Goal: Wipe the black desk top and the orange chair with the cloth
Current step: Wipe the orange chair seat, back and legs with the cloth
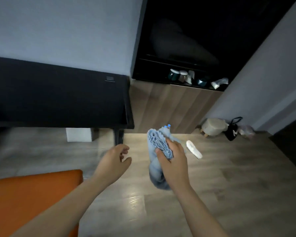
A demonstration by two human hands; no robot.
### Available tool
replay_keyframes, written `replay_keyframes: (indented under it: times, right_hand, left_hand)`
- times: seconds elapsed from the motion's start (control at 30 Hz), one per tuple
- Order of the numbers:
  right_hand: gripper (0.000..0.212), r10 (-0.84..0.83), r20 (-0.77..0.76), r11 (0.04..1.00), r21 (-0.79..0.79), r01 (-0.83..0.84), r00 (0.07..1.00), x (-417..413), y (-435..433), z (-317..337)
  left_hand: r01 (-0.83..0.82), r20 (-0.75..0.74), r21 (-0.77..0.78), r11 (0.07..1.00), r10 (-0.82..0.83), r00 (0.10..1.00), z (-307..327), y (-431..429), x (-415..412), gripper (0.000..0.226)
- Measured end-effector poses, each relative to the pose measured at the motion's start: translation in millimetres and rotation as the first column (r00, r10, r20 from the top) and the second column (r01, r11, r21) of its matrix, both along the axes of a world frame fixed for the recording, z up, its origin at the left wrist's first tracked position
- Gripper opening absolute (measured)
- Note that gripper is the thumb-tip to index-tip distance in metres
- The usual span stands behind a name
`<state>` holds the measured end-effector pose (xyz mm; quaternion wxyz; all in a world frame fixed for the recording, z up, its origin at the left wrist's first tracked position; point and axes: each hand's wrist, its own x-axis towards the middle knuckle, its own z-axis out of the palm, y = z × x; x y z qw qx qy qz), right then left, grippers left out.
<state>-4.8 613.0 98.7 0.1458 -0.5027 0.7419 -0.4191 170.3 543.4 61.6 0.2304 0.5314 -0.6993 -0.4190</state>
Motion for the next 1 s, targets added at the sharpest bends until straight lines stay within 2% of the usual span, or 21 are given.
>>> replay_keyframes:
  times: [0.17, 0.33, 0.47, 0.57, 0.67, 0.77, 0.9, 1.0]
  right_hand:
    - [0.042, 0.303, 0.028, 0.953, 0.020, -0.304, 0.953, 23.6, -71.4, -7.3]
    - [0.043, 0.612, 0.038, 0.790, 0.023, -0.613, 0.790, 54.5, -116.4, -13.8]
    - [0.044, 0.801, 0.043, 0.594, 0.058, -0.802, 0.597, 71.5, -128.9, -19.0]
    - [0.041, 0.921, 0.086, 0.376, 0.062, -0.924, 0.381, 82.9, -112.6, -22.2]
    - [0.038, 0.979, 0.116, 0.165, 0.035, -0.986, 0.168, 94.0, -82.9, -29.4]
    - [0.039, 0.992, 0.122, 0.031, 0.006, -1.000, 0.031, 101.0, -45.5, -36.6]
    - [0.033, 0.979, 0.101, -0.173, -0.038, -0.984, -0.177, 106.1, 0.5, -43.6]
    - [0.032, 0.944, 0.161, -0.288, -0.017, -0.958, -0.287, 102.6, 29.4, -51.9]
  left_hand:
    - [-0.295, 0.000, -0.001, 0.956, 0.295, 0.956, -6.9, -10.8, 45.2, 0.033]
    - [-0.623, 0.057, -0.017, 0.782, 0.623, 0.780, -13.4, 14.6, 68.9, 0.035]
    - [-0.815, 0.089, -0.038, 0.579, 0.814, 0.574, -12.6, 57.6, 60.7, 0.033]
    - [-0.922, 0.097, -0.018, 0.388, 0.918, 0.385, -16.5, 109.1, 45.3, 0.035]
    - [-0.980, 0.111, 0.017, 0.197, 0.974, 0.198, -19.9, 166.9, 24.7, 0.033]
    - [-0.999, 0.103, 0.025, 0.020, 0.994, 0.023, -21.9, 215.9, 1.9, 0.028]
    - [-0.991, 0.080, -0.001, -0.133, 0.988, -0.132, -29.0, 267.6, -24.4, 0.024]
    - [-0.978, 0.065, 0.021, -0.208, 0.976, -0.206, -44.6, 301.1, -44.6, 0.019]
